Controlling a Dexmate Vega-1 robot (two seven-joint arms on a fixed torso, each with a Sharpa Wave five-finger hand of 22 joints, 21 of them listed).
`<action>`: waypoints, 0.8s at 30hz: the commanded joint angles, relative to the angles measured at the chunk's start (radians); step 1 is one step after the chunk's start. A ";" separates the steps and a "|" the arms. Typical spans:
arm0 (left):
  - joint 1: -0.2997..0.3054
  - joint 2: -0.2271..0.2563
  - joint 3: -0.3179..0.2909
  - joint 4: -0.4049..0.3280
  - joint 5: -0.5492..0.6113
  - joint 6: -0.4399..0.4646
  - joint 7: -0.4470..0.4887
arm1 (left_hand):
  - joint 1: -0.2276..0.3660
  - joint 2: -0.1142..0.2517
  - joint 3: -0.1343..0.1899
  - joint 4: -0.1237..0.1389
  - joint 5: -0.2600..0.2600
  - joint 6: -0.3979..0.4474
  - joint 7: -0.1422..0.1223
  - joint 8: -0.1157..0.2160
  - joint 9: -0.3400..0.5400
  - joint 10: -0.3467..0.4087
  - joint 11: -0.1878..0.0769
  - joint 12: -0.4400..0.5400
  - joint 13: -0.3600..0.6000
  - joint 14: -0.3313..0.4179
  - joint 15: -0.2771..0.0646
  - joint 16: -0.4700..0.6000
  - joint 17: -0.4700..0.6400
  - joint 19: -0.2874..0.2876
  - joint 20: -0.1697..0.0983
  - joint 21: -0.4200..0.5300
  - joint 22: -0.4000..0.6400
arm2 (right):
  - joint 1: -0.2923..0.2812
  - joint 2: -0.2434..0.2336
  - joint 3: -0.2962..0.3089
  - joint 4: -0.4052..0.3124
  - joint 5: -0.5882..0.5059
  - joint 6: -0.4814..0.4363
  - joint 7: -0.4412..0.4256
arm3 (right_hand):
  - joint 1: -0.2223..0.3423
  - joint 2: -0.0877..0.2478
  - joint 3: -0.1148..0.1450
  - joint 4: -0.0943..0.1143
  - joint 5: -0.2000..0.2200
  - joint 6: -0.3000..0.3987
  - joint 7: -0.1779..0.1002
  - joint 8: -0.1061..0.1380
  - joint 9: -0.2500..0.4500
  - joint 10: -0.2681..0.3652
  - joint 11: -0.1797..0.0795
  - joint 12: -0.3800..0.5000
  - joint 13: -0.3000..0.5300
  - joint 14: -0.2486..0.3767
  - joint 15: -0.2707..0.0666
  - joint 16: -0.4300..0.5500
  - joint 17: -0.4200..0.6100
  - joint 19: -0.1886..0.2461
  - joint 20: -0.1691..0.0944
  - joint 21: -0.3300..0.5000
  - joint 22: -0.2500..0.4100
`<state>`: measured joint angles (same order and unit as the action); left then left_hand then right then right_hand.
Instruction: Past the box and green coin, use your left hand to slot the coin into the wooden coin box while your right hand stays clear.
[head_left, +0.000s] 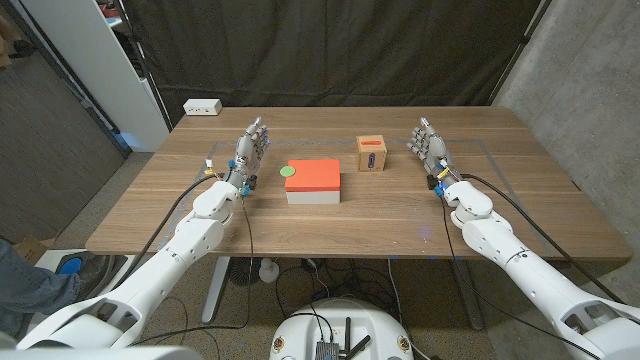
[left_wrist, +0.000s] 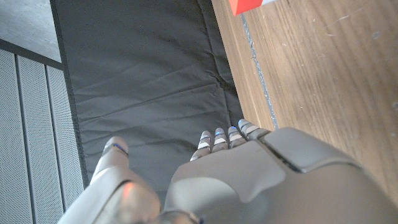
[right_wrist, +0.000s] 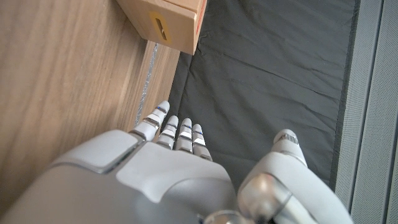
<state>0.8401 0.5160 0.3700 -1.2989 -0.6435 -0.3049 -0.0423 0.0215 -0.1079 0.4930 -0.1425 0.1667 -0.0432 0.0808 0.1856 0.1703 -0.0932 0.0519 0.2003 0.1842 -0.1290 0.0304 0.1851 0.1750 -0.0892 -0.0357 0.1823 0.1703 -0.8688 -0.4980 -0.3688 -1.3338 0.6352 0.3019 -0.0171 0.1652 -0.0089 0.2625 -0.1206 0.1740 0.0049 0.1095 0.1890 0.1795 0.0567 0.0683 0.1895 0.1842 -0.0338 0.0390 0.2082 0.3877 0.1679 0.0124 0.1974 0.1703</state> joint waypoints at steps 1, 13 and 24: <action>0.002 0.011 0.002 -0.008 0.012 -0.003 0.001 | 0.000 -0.006 0.006 -0.001 0.005 0.008 0.005 0.009 0.005 0.002 -0.003 0.005 0.002 0.003 0.001 0.008 0.005 -0.003 -0.019 0.008 0.005 | -0.034 0.013 0.001 -0.035 -0.014 0.010 -0.056 | 0.004 0.001 0.007 0.000 0.005 0.002 0.008 0.005 0.003 0.006 0.008 0.007 0.003 0.004 0.006 0.005 0.002 0.010 0.001 0.004 0.004; 0.032 0.041 -0.009 -0.088 0.033 0.081 0.107 | 0.007 0.011 0.005 -0.004 0.005 0.078 -0.036 0.009 0.005 0.145 -0.002 0.039 0.003 0.209 0.001 0.052 0.011 0.144 0.073 0.057 0.019 | -0.056 0.005 0.009 -0.058 -0.020 0.008 -0.082 | 0.002 0.004 0.007 -0.001 0.005 0.005 0.007 0.005 0.003 0.014 0.008 0.009 0.003 0.010 0.008 0.008 0.000 0.012 0.004 0.004 0.004; 0.038 0.047 -0.015 -0.153 0.013 0.188 0.177 | 0.063 0.039 0.052 -0.021 0.009 0.141 -0.024 0.013 0.008 0.973 -0.033 0.260 0.048 0.961 -0.105 0.288 0.057 0.635 0.046 0.382 0.179 | -0.064 0.009 0.009 -0.064 -0.033 0.018 -0.101 | 0.003 0.007 0.007 -0.003 0.006 0.007 0.005 0.006 0.003 0.020 0.011 0.010 0.003 0.016 0.011 0.010 -0.003 0.015 0.008 0.004 0.004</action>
<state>0.8692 0.5539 0.3616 -1.3878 -0.6198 -0.2092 0.0653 0.0618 -0.0699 0.5276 -0.1607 0.1703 0.0781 0.0479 0.1934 0.1748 0.6942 0.0207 0.3977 0.2111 0.7042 -0.0451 0.4194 0.2178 0.4561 0.0248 0.4919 0.3075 -0.9208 -0.4916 -0.3626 -1.3864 0.6131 0.3127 -0.0936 0.1650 -0.0089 0.2625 -0.1206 0.1740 0.0049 0.1094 0.1890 0.1794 0.0732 0.0768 0.1895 0.1840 -0.0240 0.0487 0.2081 0.3848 0.1733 0.0179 0.1973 0.1701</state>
